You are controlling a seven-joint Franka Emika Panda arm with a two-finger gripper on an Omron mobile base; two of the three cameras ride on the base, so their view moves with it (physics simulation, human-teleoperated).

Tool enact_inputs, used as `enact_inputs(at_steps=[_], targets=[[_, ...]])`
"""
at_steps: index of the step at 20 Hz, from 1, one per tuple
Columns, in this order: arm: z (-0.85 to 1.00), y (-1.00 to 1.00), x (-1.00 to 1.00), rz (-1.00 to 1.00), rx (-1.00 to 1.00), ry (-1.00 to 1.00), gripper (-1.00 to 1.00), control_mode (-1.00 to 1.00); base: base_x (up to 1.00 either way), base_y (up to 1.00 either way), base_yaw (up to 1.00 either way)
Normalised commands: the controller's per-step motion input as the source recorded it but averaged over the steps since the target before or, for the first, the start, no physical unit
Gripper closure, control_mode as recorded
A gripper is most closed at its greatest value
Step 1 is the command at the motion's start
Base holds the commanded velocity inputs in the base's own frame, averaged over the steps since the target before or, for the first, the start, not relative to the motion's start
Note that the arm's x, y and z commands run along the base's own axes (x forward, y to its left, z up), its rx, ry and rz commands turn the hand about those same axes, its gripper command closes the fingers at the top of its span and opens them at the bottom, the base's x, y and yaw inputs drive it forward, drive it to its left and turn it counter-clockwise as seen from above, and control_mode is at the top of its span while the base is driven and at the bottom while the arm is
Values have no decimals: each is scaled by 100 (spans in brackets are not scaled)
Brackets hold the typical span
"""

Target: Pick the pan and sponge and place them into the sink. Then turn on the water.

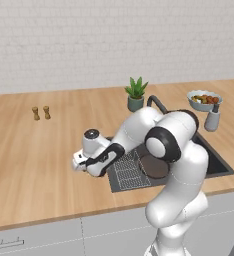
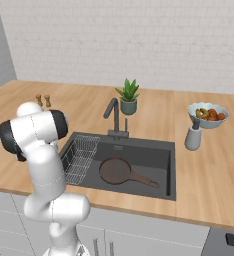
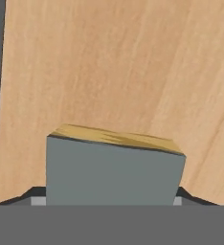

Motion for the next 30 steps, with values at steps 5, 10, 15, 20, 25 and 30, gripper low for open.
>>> enact_inputs(at_steps=[5, 10, 15, 20, 25, 30], targets=[[7, -14, -25, -46, 4, -1, 100, -100, 0, 0, 0], [83, -37, -20, -40, 8, -7, 100, -100, 0, 0, 0], [100, -69, -24, -38, 17, -3, 100, -100, 0, 0, 0], [83, -100, -39, -32, 27, 0, 100, -100, 0, 0, 0], [63, -100, -34, -26, 22, 0, 100, -100, 0, 0, 0], [31, -100, -23, -18, 19, 3, 100, -100, 0, 0, 0]])
